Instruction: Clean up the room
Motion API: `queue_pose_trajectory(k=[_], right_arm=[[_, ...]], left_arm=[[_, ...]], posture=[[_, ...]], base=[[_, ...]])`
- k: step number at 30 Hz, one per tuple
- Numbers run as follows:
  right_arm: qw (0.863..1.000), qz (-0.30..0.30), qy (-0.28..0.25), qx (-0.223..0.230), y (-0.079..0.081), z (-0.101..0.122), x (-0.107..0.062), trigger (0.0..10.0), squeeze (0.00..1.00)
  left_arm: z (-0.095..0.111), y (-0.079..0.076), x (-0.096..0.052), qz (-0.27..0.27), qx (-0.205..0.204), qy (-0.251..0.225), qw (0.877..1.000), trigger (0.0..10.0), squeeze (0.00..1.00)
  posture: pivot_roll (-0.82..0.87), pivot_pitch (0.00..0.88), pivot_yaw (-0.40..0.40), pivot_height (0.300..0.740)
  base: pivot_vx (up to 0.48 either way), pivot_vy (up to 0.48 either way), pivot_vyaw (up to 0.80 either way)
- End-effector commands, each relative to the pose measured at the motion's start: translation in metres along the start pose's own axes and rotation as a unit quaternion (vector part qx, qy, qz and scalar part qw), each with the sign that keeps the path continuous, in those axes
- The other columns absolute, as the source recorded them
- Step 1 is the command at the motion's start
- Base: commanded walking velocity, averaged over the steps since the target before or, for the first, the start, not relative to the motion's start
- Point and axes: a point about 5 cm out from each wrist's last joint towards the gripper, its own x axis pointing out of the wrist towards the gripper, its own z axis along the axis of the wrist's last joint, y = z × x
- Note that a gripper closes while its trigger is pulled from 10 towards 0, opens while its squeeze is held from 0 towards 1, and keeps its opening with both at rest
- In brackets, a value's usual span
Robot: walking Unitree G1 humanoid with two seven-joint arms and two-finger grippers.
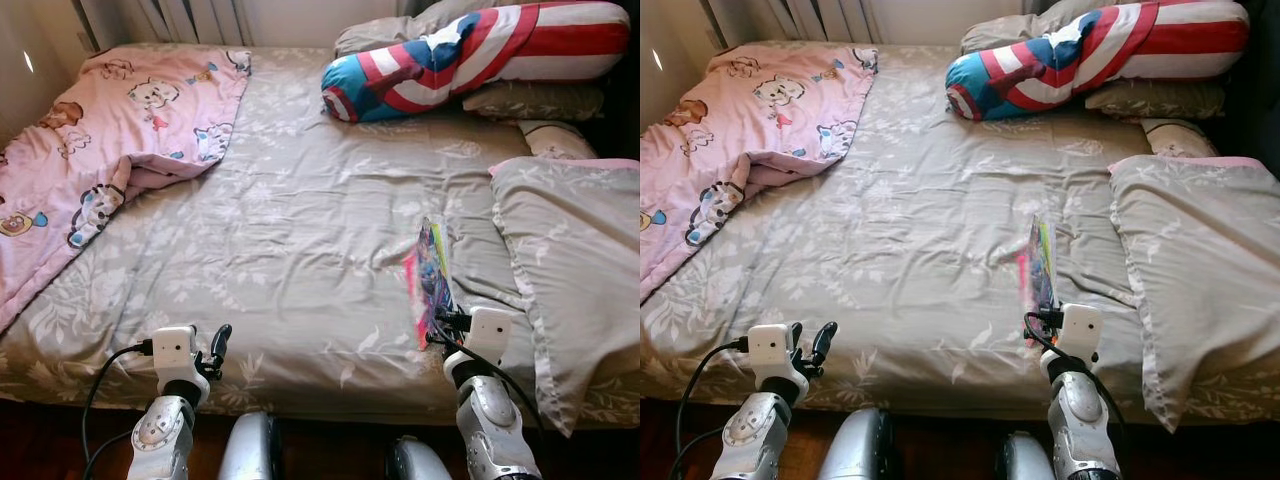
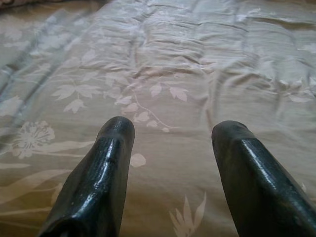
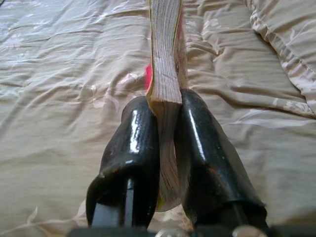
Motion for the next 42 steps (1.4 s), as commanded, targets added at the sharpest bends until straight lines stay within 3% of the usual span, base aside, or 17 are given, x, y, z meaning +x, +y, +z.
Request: queue_pose_trajectory(k=[1, 18, 22, 29, 34, 42], right_arm=[[1.0, 0.004, -0.022, 0.0, 0.002, 0.008, 0.002, 10.0, 0.0], [1.0, 0.007, -0.018, 0.001, 0.002, 0.007, 0.003, 10.0, 0.0], [1.0, -0.001, -0.001, 0.021, -0.003, 0.005, 0.009, 10.0, 0.0], [0.997, -0.006, 0.031, 0.077, -0.008, 0.002, 0.02, 10.0, 0.0], [0.987, 0.006, 0.06, 0.152, -0.009, 0.0, 0.028, 10.0, 0.0], [0.972, 0.046, 0.02, 0.228, -0.003, 0.015, 0.038, 10.0, 0.0]], left_arm=[[-0.002, 0.003, -0.002, 0.003, 0.0, 0.009, 1.0, 10.0, 0.0], [-0.002, 0.003, -0.002, 0.003, 0.005, 0.011, 1.0, 10.0, 0.0], [0.001, 0.001, 0.0, -0.004, 0.007, 0.004, 1.0, 10.0, 0.0], [0.005, 0.003, -0.002, -0.005, 0.009, -0.003, 1.0, 10.0, 0.0], [0.002, 0.01, -0.013, -0.006, 0.02, 0.005, 1.0, 10.0, 0.0], [0.007, 0.019, -0.021, -0.009, 0.037, 0.002, 0.999, 10.0, 0.0]], posture=[[0.01, 0.149, 0.006, 0.638], [0.02, 0.146, 0.009, 0.638], [0.02, 0.148, 0.015, 0.638], [0.05, 0.179, 0.03, 0.638], [0.08, 0.21, 0.053, 0.638], [0.12, 0.244, 0.086, 0.638]], base=[[0.266, 0.0, 0.0], [0.282, 0.0, 0.0], [0.0, 0.0, 0.0], [0.0, 0.0, 0.0], [0.0, 0.0, 0.0], [0.0, 0.0, 0.0]])
